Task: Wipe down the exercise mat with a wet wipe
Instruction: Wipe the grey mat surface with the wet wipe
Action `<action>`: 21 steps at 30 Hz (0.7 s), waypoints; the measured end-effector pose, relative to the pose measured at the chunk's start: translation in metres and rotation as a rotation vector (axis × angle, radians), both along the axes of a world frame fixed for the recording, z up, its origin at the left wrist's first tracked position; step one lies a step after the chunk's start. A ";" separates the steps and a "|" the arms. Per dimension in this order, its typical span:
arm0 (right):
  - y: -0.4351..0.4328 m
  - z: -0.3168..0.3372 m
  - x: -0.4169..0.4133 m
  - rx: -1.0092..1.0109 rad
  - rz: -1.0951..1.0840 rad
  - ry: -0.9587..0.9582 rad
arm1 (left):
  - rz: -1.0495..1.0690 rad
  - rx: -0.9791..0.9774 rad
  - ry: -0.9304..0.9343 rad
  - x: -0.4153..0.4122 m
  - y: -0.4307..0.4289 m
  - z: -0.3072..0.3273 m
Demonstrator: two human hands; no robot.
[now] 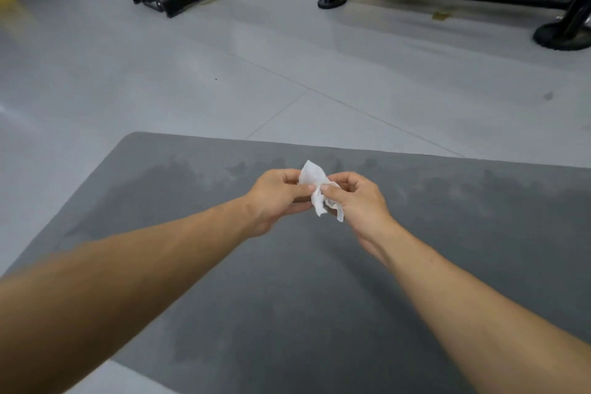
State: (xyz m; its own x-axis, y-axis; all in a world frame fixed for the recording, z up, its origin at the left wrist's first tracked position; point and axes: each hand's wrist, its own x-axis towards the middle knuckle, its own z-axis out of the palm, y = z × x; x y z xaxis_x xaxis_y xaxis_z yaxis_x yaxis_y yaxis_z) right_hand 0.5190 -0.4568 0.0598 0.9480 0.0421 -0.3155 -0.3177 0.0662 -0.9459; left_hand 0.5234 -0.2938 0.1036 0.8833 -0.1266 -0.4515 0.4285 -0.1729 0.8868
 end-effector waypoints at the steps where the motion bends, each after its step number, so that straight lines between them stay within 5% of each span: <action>1: 0.001 0.001 -0.001 0.006 0.014 0.003 | -0.009 0.044 -0.006 -0.001 0.003 0.007; 8: 0.025 0.025 -0.012 0.074 0.147 -0.075 | -0.050 0.220 -0.035 -0.023 0.040 0.053; 21: 0.027 0.042 -0.010 0.142 0.106 -0.070 | 0.275 -0.049 -0.111 -0.068 0.077 0.013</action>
